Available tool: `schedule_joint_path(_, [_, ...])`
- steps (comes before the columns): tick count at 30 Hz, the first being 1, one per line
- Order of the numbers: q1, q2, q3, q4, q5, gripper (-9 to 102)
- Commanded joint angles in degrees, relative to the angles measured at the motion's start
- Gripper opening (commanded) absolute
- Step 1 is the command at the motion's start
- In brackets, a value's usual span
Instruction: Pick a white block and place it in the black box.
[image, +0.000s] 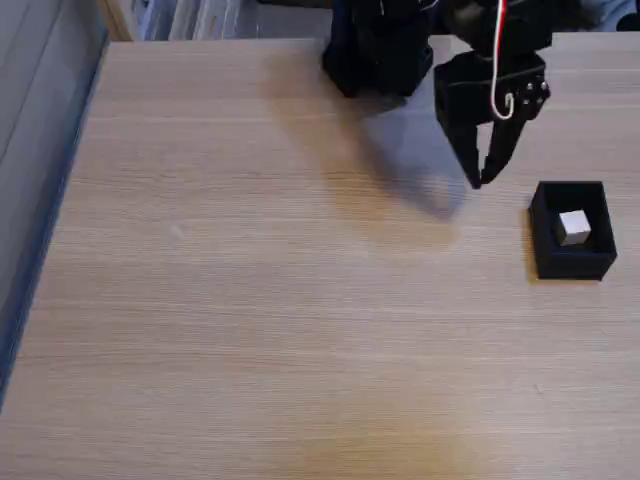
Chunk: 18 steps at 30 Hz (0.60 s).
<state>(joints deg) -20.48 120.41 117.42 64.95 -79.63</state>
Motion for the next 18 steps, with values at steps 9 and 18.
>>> schedule_joint_path(9, [11.51, 22.94, 26.46, -7.12, -7.73, 0])
schedule_joint_path(18, [16.96, 44.03, 47.55, -4.04, -12.04, 0])
